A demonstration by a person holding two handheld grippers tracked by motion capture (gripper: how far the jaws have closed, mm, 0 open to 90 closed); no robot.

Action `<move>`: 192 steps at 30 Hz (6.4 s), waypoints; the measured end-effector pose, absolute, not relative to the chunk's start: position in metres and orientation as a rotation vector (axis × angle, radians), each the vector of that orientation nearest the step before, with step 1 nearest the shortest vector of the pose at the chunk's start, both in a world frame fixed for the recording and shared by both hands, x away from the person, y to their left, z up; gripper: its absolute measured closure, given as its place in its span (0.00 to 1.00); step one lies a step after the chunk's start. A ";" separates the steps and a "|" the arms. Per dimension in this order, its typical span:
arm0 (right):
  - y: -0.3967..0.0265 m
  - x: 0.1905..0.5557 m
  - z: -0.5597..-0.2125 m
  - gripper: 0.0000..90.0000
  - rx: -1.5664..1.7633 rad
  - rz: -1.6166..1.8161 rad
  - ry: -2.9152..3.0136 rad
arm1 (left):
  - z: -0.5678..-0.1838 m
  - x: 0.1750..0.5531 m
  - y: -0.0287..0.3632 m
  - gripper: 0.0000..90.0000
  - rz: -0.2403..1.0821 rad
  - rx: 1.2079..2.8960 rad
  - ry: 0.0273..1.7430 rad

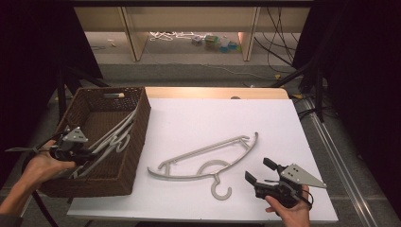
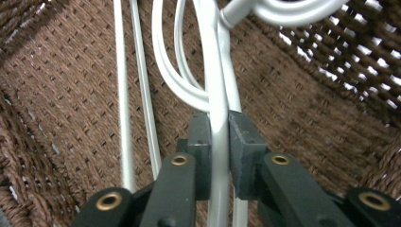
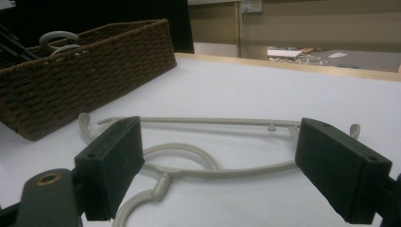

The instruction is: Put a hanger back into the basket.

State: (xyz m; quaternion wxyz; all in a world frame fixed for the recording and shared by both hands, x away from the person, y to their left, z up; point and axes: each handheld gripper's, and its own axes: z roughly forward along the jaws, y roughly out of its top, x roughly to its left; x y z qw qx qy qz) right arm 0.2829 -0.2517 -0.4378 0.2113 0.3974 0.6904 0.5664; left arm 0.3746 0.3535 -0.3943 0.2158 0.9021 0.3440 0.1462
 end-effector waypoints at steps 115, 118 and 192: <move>-0.246 0.281 -0.436 0.17 1.047 1.599 1.929 | -0.472 0.366 0.061 0.44 0.303 2.529 0.524; -0.247 0.280 -0.435 0.17 1.046 1.592 1.937 | -0.474 0.367 0.060 0.49 0.271 2.543 0.525; -0.244 0.281 -0.439 0.18 1.065 1.564 1.963 | -0.368 0.389 0.109 0.91 0.165 2.236 0.569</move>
